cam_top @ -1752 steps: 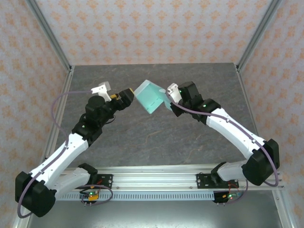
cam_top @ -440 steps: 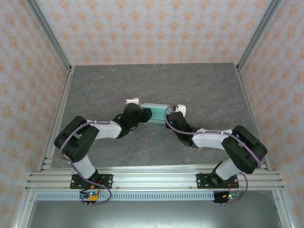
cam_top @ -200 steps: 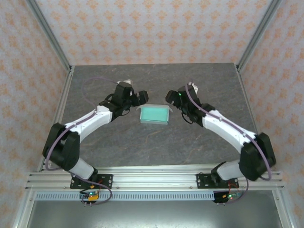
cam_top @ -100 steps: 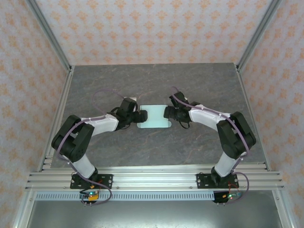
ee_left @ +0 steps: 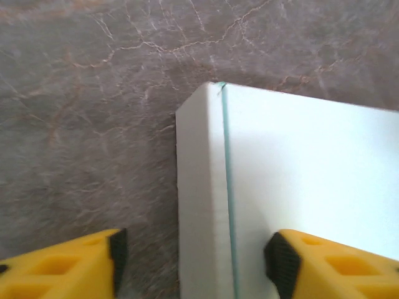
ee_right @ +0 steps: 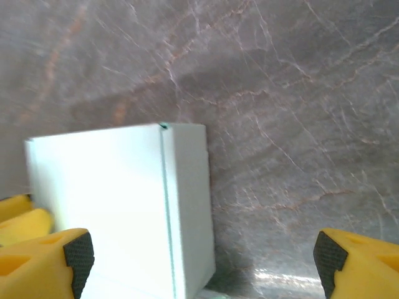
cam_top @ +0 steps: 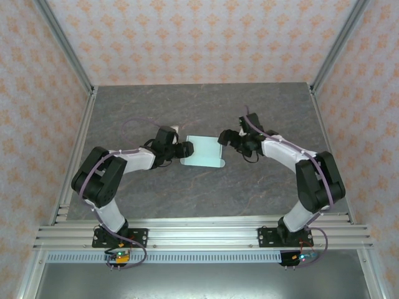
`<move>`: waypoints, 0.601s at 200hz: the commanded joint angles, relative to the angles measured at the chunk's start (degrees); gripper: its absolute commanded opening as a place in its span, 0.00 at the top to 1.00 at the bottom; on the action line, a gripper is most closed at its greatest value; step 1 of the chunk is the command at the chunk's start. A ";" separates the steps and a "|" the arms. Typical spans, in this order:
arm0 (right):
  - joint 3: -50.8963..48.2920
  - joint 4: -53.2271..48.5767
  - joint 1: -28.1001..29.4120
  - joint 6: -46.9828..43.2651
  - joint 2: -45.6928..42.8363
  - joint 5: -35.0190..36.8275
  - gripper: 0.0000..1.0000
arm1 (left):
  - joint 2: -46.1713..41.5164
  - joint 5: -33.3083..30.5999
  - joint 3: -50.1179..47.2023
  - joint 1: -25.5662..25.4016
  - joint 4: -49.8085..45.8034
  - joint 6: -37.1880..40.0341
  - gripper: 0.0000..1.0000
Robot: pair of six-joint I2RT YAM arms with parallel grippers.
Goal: Fold the paper box
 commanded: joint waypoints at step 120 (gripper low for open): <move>-4.85 27.44 -2.63 16.93 13.87 -30.48 0.07 | 15.04 20.51 -8.38 9.13 26.21 -14.67 0.74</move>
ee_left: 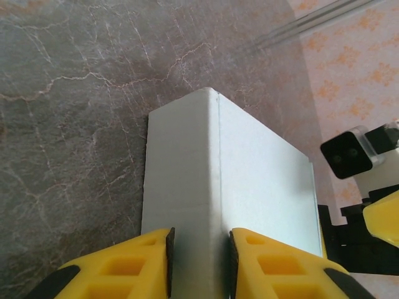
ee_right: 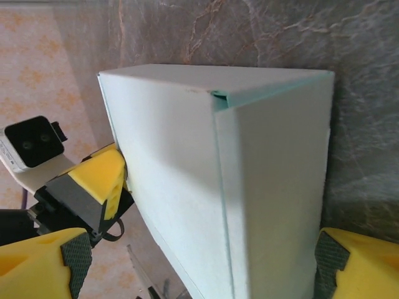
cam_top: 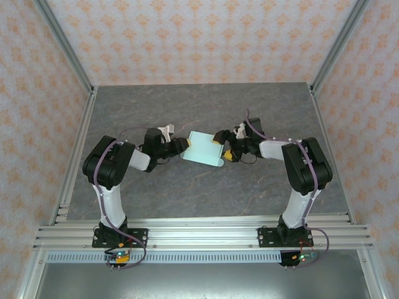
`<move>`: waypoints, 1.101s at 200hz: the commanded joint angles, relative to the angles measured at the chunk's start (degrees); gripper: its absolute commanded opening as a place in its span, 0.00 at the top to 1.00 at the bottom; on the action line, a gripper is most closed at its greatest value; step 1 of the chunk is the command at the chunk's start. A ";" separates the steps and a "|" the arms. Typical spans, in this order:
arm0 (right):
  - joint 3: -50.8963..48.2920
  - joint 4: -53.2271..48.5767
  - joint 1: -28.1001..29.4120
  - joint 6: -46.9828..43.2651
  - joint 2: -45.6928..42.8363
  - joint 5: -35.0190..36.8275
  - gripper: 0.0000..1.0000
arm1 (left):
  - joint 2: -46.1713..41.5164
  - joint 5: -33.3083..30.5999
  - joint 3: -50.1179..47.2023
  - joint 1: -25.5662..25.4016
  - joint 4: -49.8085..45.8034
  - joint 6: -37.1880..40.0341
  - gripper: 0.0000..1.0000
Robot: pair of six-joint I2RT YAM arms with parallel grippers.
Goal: Fold the paper box
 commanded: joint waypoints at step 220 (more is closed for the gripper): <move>-3.36 20.36 2.98 18.95 3.50 1.62 0.41 | 2.59 -3.39 -3.50 2.87 -7.37 -2.79 0.68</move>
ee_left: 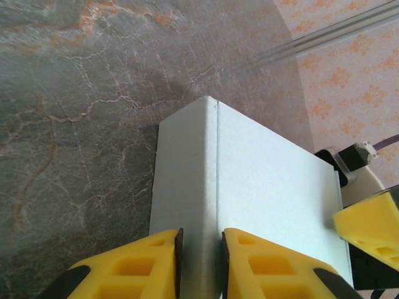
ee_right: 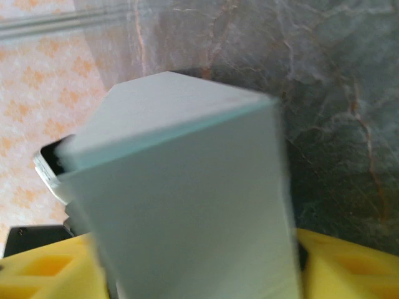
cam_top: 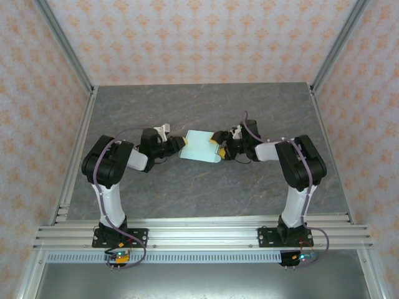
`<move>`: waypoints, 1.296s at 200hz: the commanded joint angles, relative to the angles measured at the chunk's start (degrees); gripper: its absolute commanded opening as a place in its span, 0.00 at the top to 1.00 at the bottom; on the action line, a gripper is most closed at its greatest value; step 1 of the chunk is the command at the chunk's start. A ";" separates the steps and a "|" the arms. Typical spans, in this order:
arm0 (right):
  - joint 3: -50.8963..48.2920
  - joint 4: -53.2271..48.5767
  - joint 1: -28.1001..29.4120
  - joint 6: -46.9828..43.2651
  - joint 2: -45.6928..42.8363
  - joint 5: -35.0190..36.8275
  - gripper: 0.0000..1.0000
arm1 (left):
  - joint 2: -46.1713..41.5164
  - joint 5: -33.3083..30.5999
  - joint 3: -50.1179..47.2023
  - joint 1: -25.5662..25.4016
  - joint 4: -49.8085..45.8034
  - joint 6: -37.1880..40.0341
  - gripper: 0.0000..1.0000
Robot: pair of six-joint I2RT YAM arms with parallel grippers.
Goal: Fold the paper box
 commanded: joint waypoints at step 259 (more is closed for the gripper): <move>9.43 -46.38 -3.76 0.05 -9.22 -12.65 0.59 | -25.70 -35.11 -4.39 -30.03 -25.44 90.72 0.22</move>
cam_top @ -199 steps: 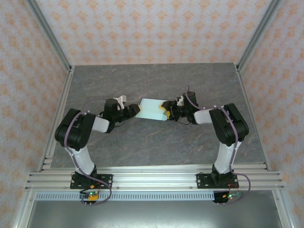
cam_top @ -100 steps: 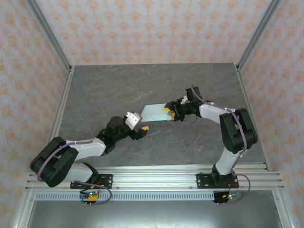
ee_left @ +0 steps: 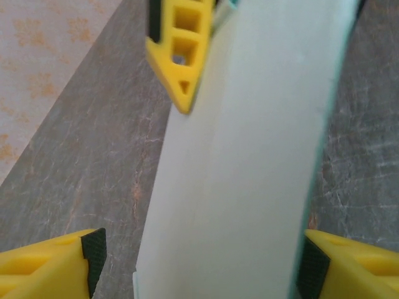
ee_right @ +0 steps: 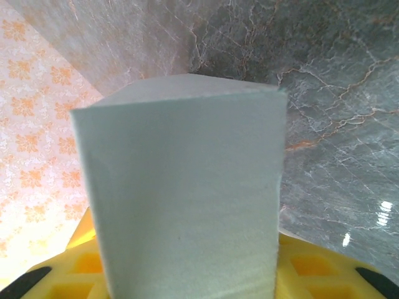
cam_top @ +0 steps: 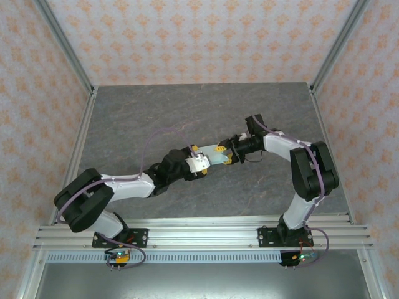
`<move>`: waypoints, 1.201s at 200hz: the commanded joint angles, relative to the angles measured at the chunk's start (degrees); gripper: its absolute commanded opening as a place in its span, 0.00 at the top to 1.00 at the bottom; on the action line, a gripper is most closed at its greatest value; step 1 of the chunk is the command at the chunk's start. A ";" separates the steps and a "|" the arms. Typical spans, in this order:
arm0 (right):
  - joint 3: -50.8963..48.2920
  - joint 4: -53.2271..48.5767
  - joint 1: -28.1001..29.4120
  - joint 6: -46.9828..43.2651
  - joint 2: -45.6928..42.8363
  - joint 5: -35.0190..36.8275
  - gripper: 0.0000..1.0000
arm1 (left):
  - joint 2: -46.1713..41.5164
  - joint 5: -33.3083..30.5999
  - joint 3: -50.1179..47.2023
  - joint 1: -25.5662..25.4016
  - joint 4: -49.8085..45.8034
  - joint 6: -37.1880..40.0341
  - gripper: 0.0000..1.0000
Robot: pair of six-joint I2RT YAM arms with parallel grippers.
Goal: Fold the paper box
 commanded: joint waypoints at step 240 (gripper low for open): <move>-5.73 -4.55 -5.03 -28.78 -29.66 27.31 0.22 | 11.16 12.89 39.73 5.39 -72.89 4.48 0.53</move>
